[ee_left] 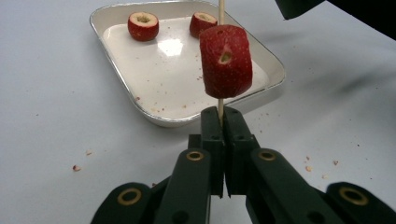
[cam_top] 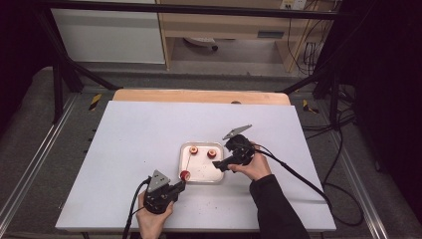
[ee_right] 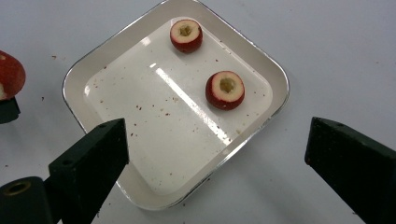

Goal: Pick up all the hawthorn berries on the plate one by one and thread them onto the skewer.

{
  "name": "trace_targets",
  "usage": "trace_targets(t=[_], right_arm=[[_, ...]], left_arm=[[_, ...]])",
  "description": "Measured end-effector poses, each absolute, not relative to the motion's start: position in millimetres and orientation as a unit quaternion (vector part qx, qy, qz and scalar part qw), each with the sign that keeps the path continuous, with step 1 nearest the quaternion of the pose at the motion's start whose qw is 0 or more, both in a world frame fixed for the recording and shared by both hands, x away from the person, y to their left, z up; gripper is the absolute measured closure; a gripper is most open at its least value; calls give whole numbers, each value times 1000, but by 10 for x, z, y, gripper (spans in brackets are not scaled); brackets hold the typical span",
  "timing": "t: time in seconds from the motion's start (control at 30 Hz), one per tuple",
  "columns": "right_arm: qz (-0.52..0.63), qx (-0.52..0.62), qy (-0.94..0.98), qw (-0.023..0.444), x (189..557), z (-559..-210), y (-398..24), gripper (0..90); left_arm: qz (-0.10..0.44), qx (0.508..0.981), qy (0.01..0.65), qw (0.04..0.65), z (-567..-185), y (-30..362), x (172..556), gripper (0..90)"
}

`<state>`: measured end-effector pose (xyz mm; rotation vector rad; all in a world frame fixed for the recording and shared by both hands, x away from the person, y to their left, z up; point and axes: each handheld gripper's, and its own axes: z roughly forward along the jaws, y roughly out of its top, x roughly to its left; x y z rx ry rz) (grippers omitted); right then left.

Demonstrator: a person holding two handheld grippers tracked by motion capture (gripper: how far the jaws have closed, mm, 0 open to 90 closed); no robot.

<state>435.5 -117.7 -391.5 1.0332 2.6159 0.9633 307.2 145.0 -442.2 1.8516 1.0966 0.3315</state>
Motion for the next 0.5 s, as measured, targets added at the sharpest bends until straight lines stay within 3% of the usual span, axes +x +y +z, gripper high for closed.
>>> trace_targets(t=[0.5], right_arm=[[264,336,902,59,4741,-3984,-863,190]], left_arm=[[134,756,446,460,-4429,1505,3076,882]])
